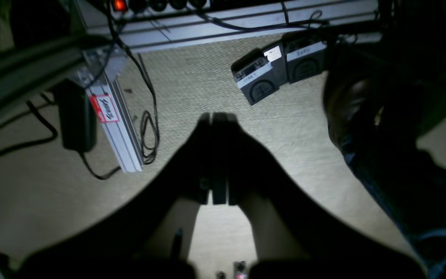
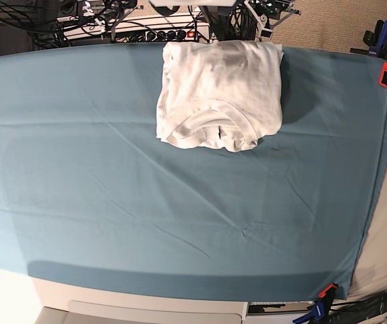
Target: Fold the T-shirt properly
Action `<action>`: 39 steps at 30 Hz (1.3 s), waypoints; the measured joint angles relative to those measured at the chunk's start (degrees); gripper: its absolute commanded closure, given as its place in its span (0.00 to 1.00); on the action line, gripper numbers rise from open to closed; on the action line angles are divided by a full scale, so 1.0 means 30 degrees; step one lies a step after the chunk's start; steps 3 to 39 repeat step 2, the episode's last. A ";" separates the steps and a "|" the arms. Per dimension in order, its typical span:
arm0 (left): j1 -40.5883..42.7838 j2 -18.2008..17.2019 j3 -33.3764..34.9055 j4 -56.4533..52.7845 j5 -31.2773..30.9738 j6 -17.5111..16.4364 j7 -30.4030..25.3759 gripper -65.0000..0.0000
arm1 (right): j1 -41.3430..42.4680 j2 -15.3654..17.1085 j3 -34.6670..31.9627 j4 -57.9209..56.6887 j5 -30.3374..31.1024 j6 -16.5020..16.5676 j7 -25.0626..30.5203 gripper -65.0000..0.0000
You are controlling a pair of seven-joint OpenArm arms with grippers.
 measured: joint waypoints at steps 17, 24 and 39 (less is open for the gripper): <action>0.0000 0.0000 0.0007 0.0000 -0.0342 -0.0007 0.0000 1.00 | 0.0044 -0.0095 -0.0189 0.0000 -0.0117 0.0000 -0.0408 1.00; 0.0000 0.0000 0.0007 0.0000 -0.0342 -0.0007 0.0000 1.00 | 0.0044 -0.0095 -0.0189 0.0000 -0.0117 0.0000 -0.0408 1.00; 0.0000 0.0000 0.0007 0.0000 -0.0342 -0.0007 0.0000 1.00 | 0.0044 -0.0095 -0.0189 0.0000 -0.0117 0.0000 -0.0408 1.00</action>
